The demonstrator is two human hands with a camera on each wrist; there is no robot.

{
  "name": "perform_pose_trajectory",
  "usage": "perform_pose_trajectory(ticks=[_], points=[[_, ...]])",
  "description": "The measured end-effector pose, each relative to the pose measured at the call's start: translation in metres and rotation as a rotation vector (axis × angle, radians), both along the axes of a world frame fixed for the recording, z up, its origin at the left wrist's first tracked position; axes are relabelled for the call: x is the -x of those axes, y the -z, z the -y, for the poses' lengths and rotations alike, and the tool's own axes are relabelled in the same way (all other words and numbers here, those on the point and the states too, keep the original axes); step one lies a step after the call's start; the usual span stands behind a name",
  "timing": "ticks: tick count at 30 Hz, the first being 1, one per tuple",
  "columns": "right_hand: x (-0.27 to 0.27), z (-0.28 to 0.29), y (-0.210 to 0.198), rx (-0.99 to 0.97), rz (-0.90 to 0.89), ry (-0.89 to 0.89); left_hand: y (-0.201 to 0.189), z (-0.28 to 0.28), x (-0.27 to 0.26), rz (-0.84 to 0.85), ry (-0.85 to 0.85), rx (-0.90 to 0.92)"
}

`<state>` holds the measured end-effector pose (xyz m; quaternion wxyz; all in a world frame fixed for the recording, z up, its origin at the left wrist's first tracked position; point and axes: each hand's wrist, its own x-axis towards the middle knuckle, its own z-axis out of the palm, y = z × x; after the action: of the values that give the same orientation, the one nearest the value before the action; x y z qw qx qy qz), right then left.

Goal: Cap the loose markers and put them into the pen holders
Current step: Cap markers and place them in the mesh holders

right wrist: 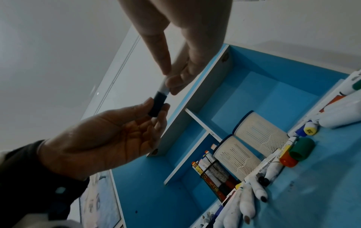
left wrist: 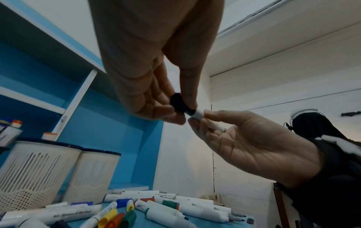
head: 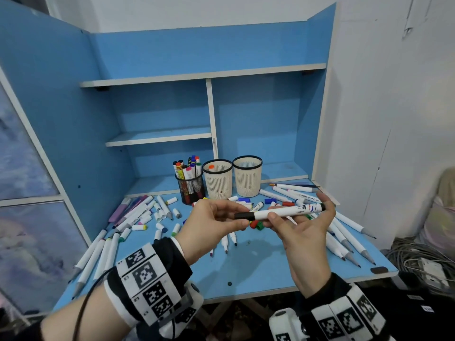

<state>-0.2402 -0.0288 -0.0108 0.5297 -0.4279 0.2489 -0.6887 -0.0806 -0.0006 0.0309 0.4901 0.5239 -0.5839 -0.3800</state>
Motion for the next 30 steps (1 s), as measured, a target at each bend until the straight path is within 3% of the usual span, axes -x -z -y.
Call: perform_pose_trajectory(ticks=[5, 11, 16, 20, 25, 30], points=[[-0.002, 0.003, -0.001, 0.044, 0.002, 0.006, -0.003, 0.001, 0.000, 0.037, -0.001, 0.056], [-0.015, 0.005, -0.003, 0.122, -0.026, 0.038, -0.011, 0.003, -0.008, -0.019, 0.018, -0.010], [-0.015, 0.011, -0.013, 0.184, -0.151, -0.064, -0.015, 0.005, -0.023, 0.145, 0.018, -0.057], [-0.013, 0.019, -0.027, 0.225, -0.304, -0.110, -0.022, 0.013, -0.028, 0.383, -0.055, 0.088], [-0.015, 0.026, -0.044, 0.309, -0.359, -0.047, -0.040, 0.023, -0.016, 0.469, 0.030, 0.240], [-0.008, 0.038, -0.057, 0.337, -0.426, -0.073, -0.049, 0.038, -0.006, 0.529, -0.016, 0.312]])
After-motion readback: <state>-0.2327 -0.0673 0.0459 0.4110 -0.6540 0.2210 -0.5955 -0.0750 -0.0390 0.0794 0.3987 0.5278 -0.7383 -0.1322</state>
